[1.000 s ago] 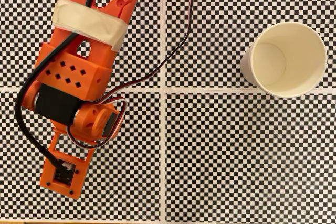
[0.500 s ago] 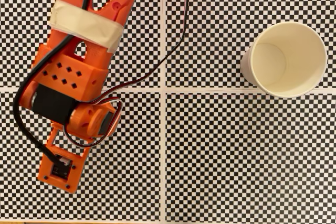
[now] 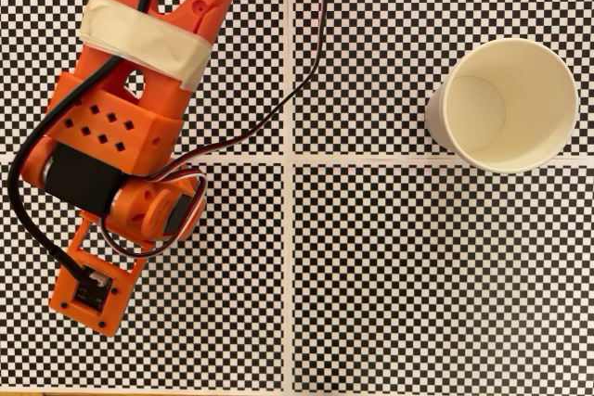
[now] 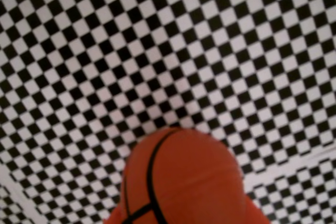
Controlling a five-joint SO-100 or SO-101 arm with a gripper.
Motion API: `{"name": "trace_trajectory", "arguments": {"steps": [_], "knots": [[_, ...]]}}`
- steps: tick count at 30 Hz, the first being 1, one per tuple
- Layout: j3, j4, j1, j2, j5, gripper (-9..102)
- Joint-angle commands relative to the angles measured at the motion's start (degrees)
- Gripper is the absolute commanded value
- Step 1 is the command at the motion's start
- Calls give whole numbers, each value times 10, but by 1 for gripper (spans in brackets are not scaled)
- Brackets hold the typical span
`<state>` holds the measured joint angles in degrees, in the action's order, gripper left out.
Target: Grasp basketball and place into cup.
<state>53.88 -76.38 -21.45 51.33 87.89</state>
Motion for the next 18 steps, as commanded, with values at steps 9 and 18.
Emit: {"name": "trace_trajectory", "arguments": {"steps": [9,18], "knots": [[-19,-5,5,18,-15,0],[-19,-62,49,125,-34,0]]}}
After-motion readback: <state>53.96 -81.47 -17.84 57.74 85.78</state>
